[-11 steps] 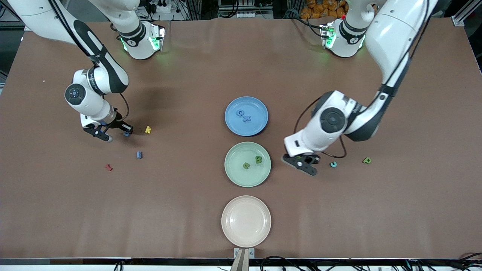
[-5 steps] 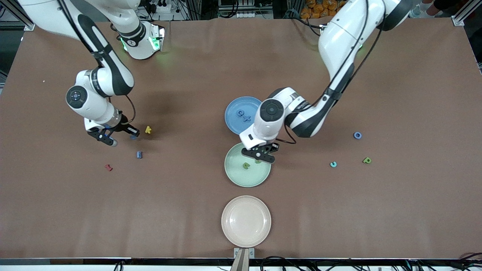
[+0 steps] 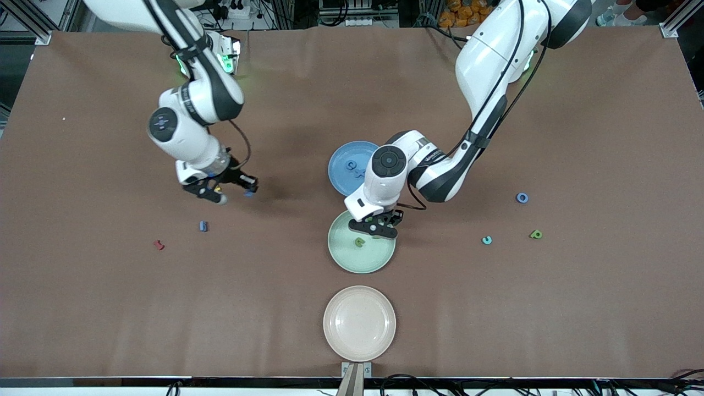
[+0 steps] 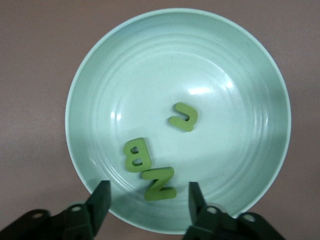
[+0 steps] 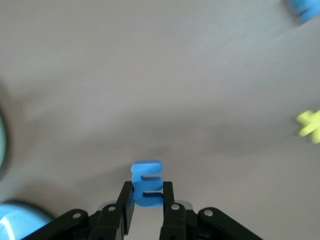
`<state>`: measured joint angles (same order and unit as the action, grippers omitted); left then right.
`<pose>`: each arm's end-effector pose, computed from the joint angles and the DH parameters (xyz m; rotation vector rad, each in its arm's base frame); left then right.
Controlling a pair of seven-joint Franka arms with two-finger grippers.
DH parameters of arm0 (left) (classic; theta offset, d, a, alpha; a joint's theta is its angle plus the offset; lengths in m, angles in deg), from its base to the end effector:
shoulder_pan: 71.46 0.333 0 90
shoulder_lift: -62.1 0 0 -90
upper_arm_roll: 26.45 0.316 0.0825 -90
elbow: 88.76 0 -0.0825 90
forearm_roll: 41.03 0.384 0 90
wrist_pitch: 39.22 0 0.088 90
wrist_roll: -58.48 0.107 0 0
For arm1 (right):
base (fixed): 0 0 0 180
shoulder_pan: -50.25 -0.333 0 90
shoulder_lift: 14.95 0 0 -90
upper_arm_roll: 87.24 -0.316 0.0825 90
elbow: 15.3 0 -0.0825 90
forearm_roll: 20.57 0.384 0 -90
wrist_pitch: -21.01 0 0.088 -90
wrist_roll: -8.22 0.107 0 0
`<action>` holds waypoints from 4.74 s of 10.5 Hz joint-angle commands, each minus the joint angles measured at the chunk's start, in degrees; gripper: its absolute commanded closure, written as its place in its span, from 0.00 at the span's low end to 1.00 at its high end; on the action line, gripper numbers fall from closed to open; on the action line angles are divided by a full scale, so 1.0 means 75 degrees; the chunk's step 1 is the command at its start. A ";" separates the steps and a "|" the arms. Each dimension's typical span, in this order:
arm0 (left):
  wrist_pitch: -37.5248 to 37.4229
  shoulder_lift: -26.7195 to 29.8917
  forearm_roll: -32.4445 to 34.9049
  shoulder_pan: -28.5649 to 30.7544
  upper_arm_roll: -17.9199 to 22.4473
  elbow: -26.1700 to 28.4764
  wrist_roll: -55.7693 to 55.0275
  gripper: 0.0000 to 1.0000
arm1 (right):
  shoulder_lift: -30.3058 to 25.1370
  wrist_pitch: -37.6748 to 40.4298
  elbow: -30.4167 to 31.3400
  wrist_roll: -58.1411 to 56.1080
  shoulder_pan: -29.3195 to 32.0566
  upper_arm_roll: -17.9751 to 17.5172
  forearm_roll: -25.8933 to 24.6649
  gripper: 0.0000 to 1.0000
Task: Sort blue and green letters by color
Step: 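Drop the green N on the green plate, the blue E on the blue plate, then reach both grippers to the blue I and the green P, then grasp the blue I and the green P with both grippers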
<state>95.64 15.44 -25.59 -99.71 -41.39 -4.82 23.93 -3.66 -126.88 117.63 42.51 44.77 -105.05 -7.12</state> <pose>0.5587 -0.4700 0.2167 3.0609 -0.3736 0.1437 0.4872 0.2063 0.2668 -2.8840 0.5767 0.0485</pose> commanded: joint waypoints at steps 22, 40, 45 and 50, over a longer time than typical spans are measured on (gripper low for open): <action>0.1201 0.2237 0.0519 0.5524 -0.0152 0.3961 0.7395 0.06 | 0.1882 0.1940 -0.2946 0.0395 0.0070 0.0089 -0.1969 0.00; 0.1531 0.1919 0.0626 0.5818 -0.0269 0.3716 0.7431 1.00 | 0.2362 0.0044 -0.1739 -0.3822 0.1457 0.0956 -0.2473 0.15; -0.0412 0.1933 0.0590 0.5527 -0.2002 0.2335 0.5269 1.00 | 0.2432 0.0008 -0.1797 -0.3763 0.1374 0.1015 -0.2473 0.50; -0.0438 0.1360 0.0379 0.3396 -0.1981 0.1410 0.2071 1.00 | 0.2432 0.0008 -0.1856 -0.3763 0.1363 0.1097 -0.2356 0.91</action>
<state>93.46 29.27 -22.11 -68.37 -56.79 10.93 48.97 14.34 -126.67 104.34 12.70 55.45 -97.21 -24.41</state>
